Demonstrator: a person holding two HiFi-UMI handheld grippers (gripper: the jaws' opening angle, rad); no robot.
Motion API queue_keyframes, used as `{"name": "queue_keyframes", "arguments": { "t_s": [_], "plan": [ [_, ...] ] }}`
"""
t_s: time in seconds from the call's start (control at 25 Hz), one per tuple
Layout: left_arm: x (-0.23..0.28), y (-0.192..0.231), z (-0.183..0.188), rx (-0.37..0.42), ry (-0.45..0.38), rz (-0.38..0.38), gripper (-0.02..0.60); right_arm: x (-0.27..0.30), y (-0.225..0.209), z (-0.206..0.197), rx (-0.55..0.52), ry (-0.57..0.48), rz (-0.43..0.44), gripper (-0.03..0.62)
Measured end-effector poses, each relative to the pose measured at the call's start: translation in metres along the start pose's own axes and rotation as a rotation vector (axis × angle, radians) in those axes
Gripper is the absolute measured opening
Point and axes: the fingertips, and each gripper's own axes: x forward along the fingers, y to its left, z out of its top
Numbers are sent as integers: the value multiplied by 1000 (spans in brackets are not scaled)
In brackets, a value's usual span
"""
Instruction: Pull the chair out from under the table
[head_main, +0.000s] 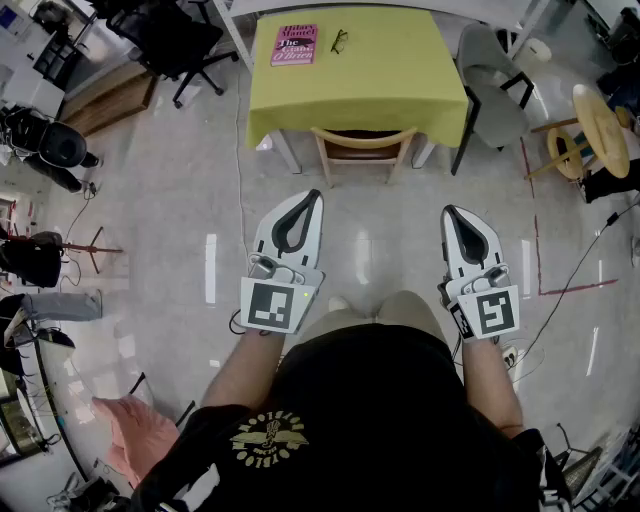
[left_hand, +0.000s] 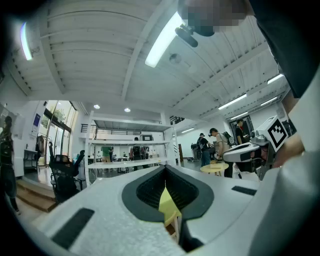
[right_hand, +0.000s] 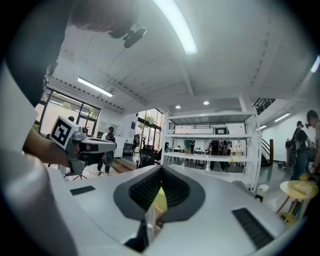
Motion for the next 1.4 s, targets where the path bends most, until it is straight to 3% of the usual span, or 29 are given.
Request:
{"name": "queue_keyframes", "arguments": {
  "t_s": [0.44,0.8,1.08,1.4],
  "plan": [
    [21,30,-17,-34,10,18,9,31,-15,-7,19,7,-10,11],
    [66,51,-29,-6,48,61,9,84,-51,-15,36,-4,52,11],
    [108,67,-41,-47,57,94,9,119,-80,-23,52,2,79,11],
    [149,68,-37,-18,44,64,9,144,-118,-29,59,11,103,11]
  ]
}}
